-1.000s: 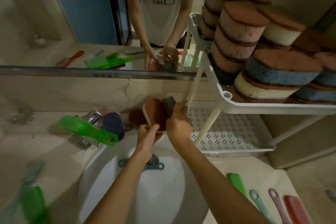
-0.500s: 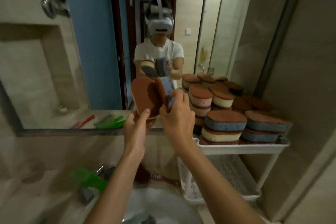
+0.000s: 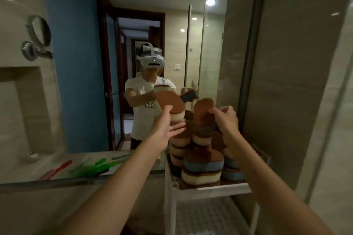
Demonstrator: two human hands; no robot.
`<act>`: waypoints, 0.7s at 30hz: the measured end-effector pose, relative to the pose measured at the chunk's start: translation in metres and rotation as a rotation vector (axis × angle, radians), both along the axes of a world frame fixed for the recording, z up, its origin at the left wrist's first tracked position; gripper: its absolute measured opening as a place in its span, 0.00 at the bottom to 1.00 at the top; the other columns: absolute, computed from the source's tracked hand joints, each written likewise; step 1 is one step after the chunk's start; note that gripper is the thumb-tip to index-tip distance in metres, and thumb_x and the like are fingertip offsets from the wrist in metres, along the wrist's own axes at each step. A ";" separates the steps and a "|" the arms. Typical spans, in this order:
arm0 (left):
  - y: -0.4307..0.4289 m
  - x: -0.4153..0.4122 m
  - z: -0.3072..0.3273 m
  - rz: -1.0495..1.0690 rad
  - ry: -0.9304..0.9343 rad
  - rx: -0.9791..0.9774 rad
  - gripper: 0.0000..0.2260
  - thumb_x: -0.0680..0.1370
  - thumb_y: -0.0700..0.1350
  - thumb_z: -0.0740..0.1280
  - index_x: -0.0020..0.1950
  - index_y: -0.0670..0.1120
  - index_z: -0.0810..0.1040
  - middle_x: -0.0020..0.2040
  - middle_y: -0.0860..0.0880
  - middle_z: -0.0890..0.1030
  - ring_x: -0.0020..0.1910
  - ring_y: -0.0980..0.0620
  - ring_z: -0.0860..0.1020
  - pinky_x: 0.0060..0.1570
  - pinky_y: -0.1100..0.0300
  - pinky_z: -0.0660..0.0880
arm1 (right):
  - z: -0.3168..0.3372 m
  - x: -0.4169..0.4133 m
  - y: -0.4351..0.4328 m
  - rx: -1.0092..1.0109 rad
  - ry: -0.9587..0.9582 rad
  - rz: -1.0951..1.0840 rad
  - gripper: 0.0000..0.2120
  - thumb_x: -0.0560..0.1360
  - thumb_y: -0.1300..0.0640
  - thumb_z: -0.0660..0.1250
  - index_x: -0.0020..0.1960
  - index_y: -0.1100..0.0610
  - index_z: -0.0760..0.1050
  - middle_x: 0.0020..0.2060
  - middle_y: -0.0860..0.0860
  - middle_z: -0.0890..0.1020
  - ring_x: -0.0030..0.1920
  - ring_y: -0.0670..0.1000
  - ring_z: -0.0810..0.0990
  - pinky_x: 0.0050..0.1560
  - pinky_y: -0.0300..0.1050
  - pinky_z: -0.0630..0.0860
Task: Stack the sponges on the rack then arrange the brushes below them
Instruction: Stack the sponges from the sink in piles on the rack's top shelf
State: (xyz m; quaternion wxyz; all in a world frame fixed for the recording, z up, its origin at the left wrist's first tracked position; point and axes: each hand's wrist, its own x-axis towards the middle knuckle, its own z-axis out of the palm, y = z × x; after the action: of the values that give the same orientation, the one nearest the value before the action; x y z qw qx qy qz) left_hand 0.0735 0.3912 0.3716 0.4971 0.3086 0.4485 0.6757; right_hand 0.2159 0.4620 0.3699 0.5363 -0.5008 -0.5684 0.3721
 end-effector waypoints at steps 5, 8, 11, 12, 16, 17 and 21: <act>0.050 0.018 0.000 -0.127 -0.031 -0.069 0.27 0.79 0.55 0.55 0.68 0.36 0.67 0.54 0.34 0.78 0.61 0.38 0.75 0.60 0.47 0.71 | -0.010 0.039 0.041 -0.225 0.051 -0.020 0.23 0.75 0.54 0.65 0.67 0.60 0.67 0.60 0.58 0.75 0.57 0.57 0.75 0.47 0.49 0.71; 0.071 0.020 -0.005 -0.165 0.001 -0.075 0.27 0.80 0.56 0.53 0.70 0.37 0.65 0.63 0.32 0.74 0.65 0.37 0.72 0.64 0.46 0.68 | -0.013 0.050 0.059 -0.291 0.039 0.004 0.19 0.78 0.57 0.62 0.66 0.61 0.67 0.61 0.59 0.74 0.58 0.58 0.74 0.50 0.50 0.71; 0.084 0.017 -0.012 -0.165 -0.017 -0.097 0.26 0.79 0.54 0.55 0.72 0.39 0.63 0.65 0.32 0.73 0.66 0.37 0.72 0.64 0.46 0.68 | -0.016 0.049 0.069 -0.328 -0.044 0.046 0.17 0.78 0.58 0.60 0.66 0.62 0.68 0.63 0.59 0.73 0.59 0.58 0.72 0.55 0.50 0.69; 0.087 0.016 -0.015 -0.153 -0.036 -0.097 0.26 0.79 0.54 0.55 0.72 0.40 0.63 0.65 0.32 0.72 0.64 0.37 0.73 0.63 0.46 0.69 | -0.018 0.047 0.072 -0.339 -0.082 0.065 0.17 0.78 0.57 0.60 0.66 0.61 0.68 0.63 0.59 0.73 0.60 0.58 0.72 0.54 0.49 0.69; 0.091 0.014 -0.024 -0.134 -0.047 -0.073 0.24 0.79 0.51 0.57 0.72 0.42 0.63 0.66 0.35 0.72 0.58 0.40 0.75 0.61 0.48 0.70 | -0.026 0.041 0.079 -0.328 -0.317 0.106 0.18 0.80 0.55 0.56 0.68 0.60 0.66 0.56 0.56 0.72 0.51 0.55 0.72 0.47 0.46 0.68; 0.092 0.013 -0.025 -0.133 -0.039 -0.071 0.23 0.79 0.51 0.57 0.72 0.42 0.64 0.67 0.36 0.72 0.58 0.41 0.75 0.61 0.48 0.70 | -0.027 0.041 0.079 -0.304 -0.392 0.110 0.18 0.80 0.55 0.55 0.68 0.60 0.66 0.56 0.57 0.73 0.48 0.54 0.72 0.46 0.45 0.69; 0.092 0.012 -0.026 -0.136 -0.025 -0.053 0.22 0.79 0.49 0.58 0.72 0.44 0.63 0.68 0.38 0.71 0.63 0.40 0.73 0.64 0.48 0.69 | -0.027 0.038 0.077 -0.165 -0.627 0.148 0.19 0.79 0.54 0.58 0.68 0.58 0.66 0.61 0.57 0.74 0.60 0.56 0.75 0.55 0.45 0.71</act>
State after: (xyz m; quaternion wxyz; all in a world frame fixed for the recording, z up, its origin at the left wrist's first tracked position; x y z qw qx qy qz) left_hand 0.0856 0.4830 0.3452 0.5553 0.3165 0.4381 0.6320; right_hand 0.2542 0.5391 0.3431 0.2643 -0.5899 -0.7088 0.2825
